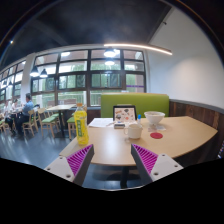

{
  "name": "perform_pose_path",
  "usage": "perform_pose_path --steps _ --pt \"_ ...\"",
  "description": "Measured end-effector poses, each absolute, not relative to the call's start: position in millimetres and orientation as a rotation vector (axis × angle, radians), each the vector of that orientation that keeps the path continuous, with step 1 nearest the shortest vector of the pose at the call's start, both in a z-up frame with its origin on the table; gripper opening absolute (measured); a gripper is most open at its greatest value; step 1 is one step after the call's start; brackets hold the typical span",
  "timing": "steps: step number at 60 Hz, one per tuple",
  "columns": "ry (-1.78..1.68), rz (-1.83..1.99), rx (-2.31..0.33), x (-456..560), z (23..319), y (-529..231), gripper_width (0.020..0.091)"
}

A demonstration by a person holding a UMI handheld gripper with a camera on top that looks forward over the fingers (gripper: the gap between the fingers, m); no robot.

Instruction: Pour water

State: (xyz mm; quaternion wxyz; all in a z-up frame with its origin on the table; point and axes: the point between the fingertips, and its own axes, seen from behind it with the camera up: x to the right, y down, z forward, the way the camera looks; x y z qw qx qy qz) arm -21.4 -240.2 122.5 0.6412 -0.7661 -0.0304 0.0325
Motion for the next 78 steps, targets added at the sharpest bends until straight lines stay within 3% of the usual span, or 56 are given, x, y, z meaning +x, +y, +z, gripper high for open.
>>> perform_pose_path --steps 22,42,56,58,62,64,72,78 --pt "-0.131 0.102 -1.777 -69 120 -203 0.0825" --pt "-0.222 0.107 -1.829 -198 93 -64 0.0808" --pt "-0.162 -0.008 -1.840 -216 80 20 0.0807" --pt "-0.152 -0.022 -1.840 -215 79 28 0.0787" --pt "-0.146 -0.065 -1.854 -216 73 39 0.0441" --pt "-0.135 -0.043 -1.838 -212 72 44 0.0444" --pt "-0.150 -0.042 -1.829 -214 71 48 0.0283" --pt "-0.166 -0.020 -1.824 -211 72 50 0.0283"
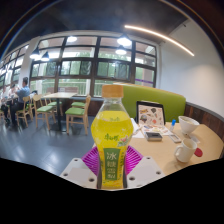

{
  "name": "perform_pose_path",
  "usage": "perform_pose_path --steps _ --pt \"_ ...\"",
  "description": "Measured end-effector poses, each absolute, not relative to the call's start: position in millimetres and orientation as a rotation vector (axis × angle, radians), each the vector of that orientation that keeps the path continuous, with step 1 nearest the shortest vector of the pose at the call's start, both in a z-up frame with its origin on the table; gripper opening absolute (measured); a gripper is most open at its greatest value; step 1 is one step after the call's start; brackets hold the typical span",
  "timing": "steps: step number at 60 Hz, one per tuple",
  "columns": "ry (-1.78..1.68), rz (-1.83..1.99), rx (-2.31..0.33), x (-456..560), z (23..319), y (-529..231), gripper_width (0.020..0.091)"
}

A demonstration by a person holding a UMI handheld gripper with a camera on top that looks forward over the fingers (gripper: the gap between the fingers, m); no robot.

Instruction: Pour water

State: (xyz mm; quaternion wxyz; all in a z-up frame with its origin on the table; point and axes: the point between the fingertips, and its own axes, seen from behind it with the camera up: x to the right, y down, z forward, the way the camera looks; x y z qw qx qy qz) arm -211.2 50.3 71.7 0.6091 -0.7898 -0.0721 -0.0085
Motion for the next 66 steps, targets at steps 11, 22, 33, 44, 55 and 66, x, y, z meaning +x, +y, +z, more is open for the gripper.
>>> perform_pose_path --steps 11,22,33,44,55,66 --pt "-0.149 0.100 -1.856 -203 67 62 0.0281" --pt "0.105 0.501 -1.876 -176 96 90 0.0282" --pt "0.605 0.997 -1.696 -105 116 118 0.0282" --pt "1.097 1.486 -1.379 -74 123 126 0.0282" --pt "1.339 1.758 -1.080 -50 151 124 0.0279" --pt "1.454 1.842 -0.915 -35 168 111 0.0289"
